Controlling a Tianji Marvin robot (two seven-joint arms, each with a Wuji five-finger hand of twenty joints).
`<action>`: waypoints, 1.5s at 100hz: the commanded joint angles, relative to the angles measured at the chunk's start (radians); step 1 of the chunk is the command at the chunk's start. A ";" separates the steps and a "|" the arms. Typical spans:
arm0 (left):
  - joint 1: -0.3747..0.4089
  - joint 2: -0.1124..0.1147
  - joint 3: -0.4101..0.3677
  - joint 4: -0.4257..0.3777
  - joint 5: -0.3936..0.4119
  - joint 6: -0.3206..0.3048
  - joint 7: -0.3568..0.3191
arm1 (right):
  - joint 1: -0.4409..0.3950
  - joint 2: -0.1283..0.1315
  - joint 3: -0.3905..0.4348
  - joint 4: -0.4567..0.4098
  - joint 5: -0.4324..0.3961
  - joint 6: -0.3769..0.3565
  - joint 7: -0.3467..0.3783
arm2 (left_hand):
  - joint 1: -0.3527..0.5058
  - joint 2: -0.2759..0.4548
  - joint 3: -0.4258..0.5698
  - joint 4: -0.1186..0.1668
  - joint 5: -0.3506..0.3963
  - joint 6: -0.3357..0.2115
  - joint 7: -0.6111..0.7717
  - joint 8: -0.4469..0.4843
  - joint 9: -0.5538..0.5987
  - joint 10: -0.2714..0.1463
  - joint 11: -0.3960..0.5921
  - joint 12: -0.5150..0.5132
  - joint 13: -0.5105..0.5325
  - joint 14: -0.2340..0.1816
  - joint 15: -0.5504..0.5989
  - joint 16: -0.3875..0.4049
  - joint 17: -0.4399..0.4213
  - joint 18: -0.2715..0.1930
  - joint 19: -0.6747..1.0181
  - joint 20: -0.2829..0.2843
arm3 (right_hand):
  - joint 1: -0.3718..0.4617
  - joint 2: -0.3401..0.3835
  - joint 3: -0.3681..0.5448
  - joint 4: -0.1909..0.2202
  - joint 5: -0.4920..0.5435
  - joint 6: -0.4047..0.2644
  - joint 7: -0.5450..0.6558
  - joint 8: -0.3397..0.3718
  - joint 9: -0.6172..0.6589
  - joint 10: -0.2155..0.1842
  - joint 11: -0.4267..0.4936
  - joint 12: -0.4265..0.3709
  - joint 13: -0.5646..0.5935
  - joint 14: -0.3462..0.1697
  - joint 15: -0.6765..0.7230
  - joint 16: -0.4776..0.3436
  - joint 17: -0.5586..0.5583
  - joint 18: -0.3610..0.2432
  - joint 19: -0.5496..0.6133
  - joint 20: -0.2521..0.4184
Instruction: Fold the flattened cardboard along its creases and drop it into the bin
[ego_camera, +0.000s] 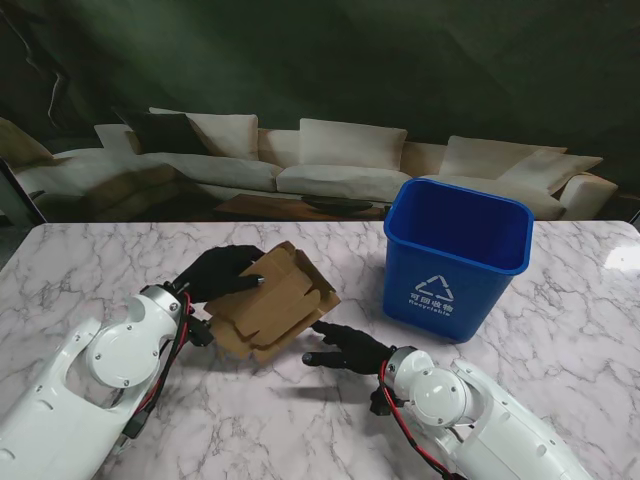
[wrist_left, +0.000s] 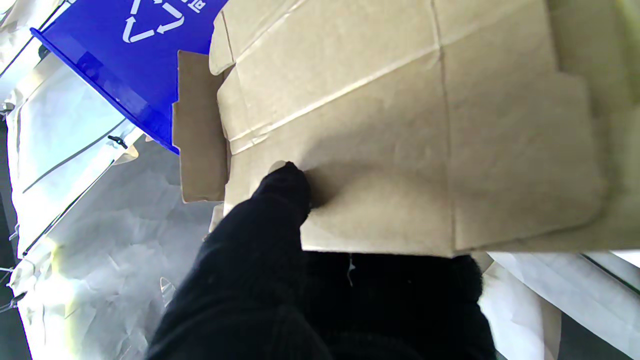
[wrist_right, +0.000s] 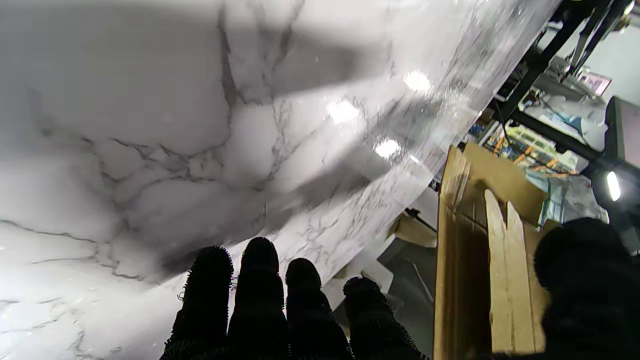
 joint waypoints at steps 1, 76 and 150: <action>0.006 -0.008 0.007 -0.008 -0.009 -0.007 -0.007 | -0.002 -0.014 -0.004 0.004 0.021 0.027 0.020 | 0.062 0.008 0.045 0.015 0.030 -0.048 0.021 -0.003 0.042 -0.028 0.020 0.008 0.021 -0.005 0.017 0.002 0.017 -0.036 0.044 0.008 | -0.034 -0.052 0.016 -0.023 -0.023 -0.006 -0.028 -0.022 -0.024 0.003 -0.034 -0.016 -0.031 0.000 -0.029 -0.025 -0.015 0.128 -0.040 -0.027; 0.042 -0.015 -0.007 -0.037 -0.036 -0.079 0.031 | -0.010 -0.073 0.014 -0.016 0.103 -0.033 -0.157 | 0.062 0.008 0.044 0.017 0.031 -0.050 0.022 -0.005 0.041 -0.027 0.026 0.006 0.022 -0.006 0.019 0.003 0.017 -0.036 0.046 0.010 | 0.004 -0.101 0.042 -0.030 -0.056 -0.001 0.061 0.403 -0.100 -0.053 0.114 0.050 -0.033 -0.021 -0.011 -0.028 -0.009 0.114 -0.007 -0.036; 0.004 -0.025 0.065 0.059 -0.068 -0.018 0.049 | -0.075 -0.127 0.036 -0.105 0.196 -0.034 -0.333 | 0.062 0.033 0.032 0.015 0.017 -0.049 0.002 -0.015 0.016 -0.024 0.020 -0.011 -0.008 -0.003 0.000 -0.002 -0.025 -0.025 0.030 0.009 | 0.668 -0.023 0.140 -0.097 0.168 -0.411 1.049 0.497 0.602 -0.229 0.750 0.389 0.611 -0.046 0.556 0.290 0.450 0.230 0.443 0.266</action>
